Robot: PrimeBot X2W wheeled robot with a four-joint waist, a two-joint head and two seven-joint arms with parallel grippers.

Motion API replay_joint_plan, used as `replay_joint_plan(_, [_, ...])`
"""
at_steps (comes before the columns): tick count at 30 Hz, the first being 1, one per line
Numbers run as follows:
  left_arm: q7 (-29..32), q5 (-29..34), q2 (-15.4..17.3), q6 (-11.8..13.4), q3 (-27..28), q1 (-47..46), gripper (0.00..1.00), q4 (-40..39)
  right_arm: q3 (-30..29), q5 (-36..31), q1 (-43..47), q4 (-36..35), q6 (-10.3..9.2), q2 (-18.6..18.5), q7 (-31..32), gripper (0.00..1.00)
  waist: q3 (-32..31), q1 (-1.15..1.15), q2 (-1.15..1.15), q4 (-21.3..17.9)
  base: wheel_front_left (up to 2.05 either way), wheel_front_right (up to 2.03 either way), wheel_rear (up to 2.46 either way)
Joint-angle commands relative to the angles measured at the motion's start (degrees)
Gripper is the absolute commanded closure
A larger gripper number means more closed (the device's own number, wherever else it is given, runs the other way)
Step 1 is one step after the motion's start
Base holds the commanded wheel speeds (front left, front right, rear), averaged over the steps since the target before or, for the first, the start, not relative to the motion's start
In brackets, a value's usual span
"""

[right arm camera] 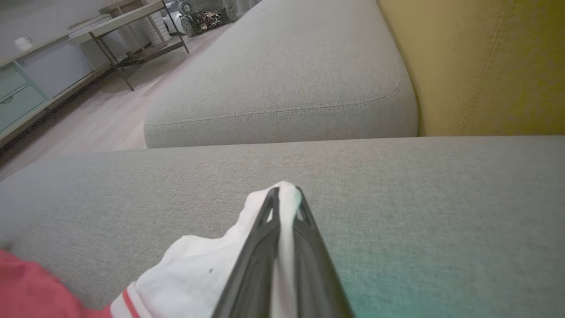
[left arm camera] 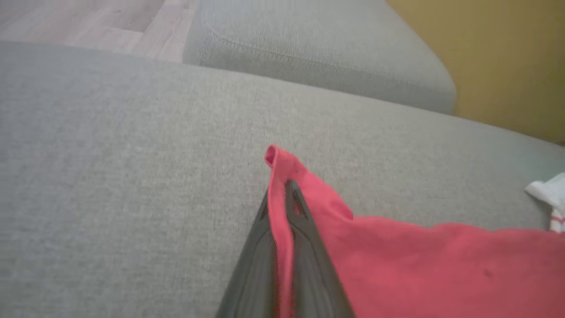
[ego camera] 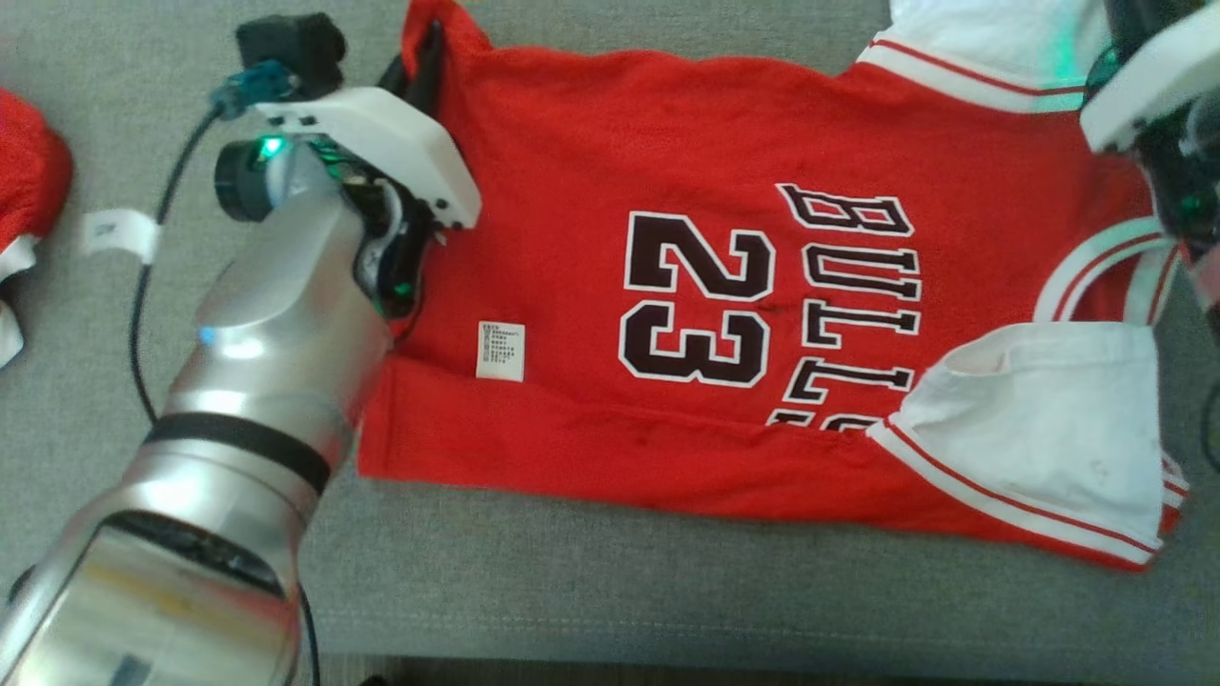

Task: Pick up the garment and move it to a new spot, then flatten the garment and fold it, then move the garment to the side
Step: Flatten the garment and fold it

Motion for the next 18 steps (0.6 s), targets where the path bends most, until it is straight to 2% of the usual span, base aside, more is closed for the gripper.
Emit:
replay_joint_plan(1, [-0.68, 0.69, 3.26, 0.44, 2.58, -0.46, 1.0, -3.15, 0.98, 1.44, 2.97, -3.19, -0.05, -1.77, -1.44, 1.0, -0.6, 0.0, 0.0, -0.52, 0.0, 0.0, 0.0])
replay_joint_plan(10, [-0.71, 4.62, 7.73, 2.61, 9.63, 10.03, 1.0, -16.24, 3.12, 6.48, 11.34, -16.12, -0.05, -6.96, -6.31, 1.0, -3.35, 0.0, 0.0, -2.62, 0.0, 0.0, 0.0])
replay_joint_plan(18, [-0.71, 5.81, 10.25, 4.07, 12.89, 19.24, 1.0, -24.99, 1.0, 9.71, 21.22, -27.35, -0.05, -9.34, -8.97, 1.0, -6.33, 0.0, 0.0, -4.37, 0.0, 0.0, 0.0])
